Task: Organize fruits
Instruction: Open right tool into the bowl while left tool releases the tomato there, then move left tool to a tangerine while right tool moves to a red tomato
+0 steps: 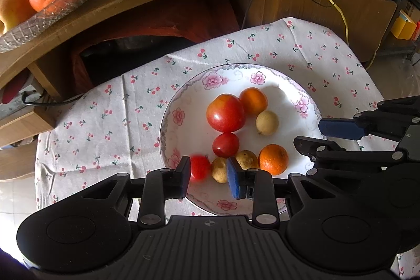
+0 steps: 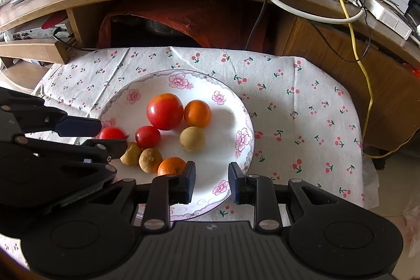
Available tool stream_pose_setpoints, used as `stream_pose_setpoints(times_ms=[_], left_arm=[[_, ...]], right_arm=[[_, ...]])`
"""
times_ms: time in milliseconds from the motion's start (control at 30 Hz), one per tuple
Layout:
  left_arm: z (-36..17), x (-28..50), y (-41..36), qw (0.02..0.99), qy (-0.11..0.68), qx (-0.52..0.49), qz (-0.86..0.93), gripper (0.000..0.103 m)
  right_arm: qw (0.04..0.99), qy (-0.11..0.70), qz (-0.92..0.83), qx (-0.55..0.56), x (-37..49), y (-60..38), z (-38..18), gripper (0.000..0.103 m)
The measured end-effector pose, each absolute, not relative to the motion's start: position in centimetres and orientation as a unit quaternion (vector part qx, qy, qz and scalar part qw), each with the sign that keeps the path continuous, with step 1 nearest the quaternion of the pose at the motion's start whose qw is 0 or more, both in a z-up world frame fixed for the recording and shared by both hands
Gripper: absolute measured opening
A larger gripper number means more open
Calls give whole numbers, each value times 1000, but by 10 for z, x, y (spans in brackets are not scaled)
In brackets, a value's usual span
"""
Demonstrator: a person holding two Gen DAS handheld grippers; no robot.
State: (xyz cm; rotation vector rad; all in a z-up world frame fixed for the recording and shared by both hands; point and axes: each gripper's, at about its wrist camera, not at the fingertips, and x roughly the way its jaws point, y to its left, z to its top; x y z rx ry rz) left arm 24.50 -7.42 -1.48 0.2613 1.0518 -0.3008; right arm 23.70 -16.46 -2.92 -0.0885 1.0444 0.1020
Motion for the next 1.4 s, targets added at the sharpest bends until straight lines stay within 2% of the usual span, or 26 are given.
stream_pose_setpoints(times_ms=[667,1233,1400], left_arm=[[-9,237,-71,848,494,130,-144,47],[-5,204,-42,841,502,136,-149,49],[-3,198,-31,840,504,130,-152,53]], right_arm=[[866,496,54,-42,226,-159,-22,28],[852,511,94,-60,190,-125,-26,28],[846,518,115,-53,179,-115,-29,28]])
